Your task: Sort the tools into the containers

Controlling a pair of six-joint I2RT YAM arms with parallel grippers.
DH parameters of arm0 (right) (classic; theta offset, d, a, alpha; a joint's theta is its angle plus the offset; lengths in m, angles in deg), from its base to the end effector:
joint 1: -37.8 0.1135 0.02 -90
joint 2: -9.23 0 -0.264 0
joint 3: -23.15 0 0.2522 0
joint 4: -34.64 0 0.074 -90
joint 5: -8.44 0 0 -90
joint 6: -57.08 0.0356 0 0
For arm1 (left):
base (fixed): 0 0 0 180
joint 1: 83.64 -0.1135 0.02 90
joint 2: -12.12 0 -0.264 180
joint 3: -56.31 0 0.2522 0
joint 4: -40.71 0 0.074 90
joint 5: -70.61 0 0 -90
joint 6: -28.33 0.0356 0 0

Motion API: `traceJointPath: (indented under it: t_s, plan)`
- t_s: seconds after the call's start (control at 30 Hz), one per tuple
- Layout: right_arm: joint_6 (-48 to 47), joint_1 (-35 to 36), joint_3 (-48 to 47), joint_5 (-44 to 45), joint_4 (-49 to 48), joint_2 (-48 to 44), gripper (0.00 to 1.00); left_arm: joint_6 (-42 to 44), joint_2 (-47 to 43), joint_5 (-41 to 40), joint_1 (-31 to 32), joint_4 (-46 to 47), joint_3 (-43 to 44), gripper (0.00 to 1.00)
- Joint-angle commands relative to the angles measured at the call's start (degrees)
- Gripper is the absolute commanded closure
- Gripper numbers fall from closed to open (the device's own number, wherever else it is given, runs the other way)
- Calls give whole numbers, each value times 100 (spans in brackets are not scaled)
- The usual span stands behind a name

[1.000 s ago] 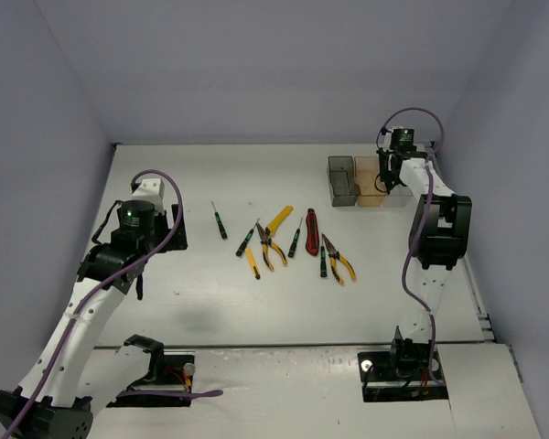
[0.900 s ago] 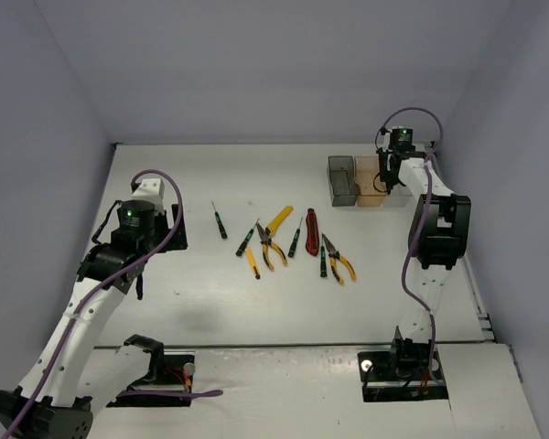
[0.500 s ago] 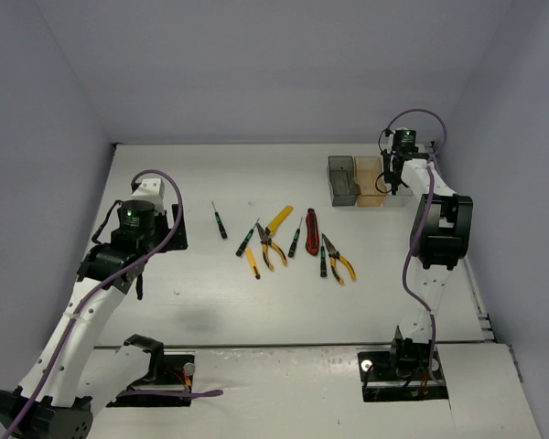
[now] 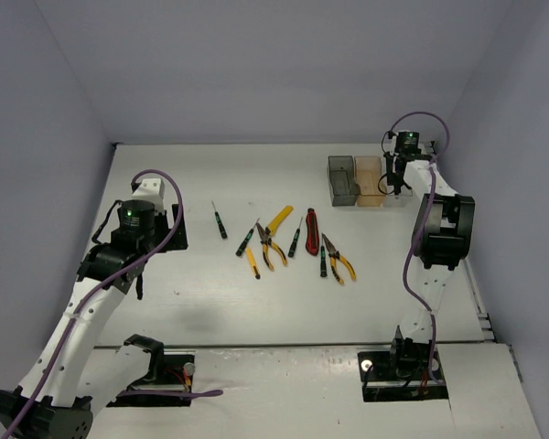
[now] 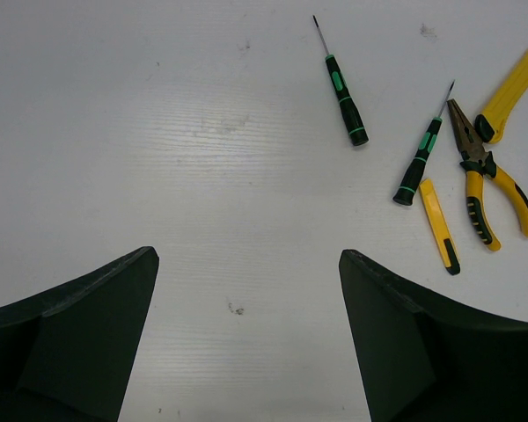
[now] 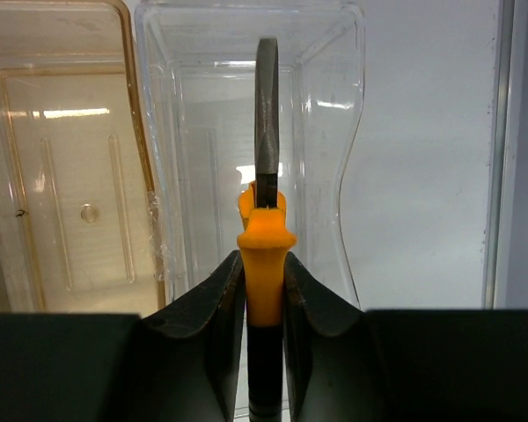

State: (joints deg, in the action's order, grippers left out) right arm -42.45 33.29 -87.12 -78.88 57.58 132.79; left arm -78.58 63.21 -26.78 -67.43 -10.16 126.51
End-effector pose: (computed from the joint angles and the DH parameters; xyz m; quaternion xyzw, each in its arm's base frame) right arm 0.4981 -0.0410 0.2108 -0.0285 0.8913 -0.0760 0.4461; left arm 0.1793 -0.0474 0.3440 -0.0367 0.8716 -0.0844 0.4815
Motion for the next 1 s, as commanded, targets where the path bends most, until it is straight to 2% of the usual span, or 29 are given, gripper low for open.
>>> traceJointPath:
  t_s: [0.0,0.6,0.8,0.97]
  plan:
    - [-73,-23,-140,1,-268,-136,78,56,-38,27,8,195,33,19]
    - [-5,-23,-86,289,-268,-353,72,65,-23,45,5,192,42,19]
    - [259,76,80,-109,-268,-1016,69,58,-38,58,-1,192,51,19]
    - [396,404,504,-131,-268,-1896,58,47,-30,94,-35,195,51,19]
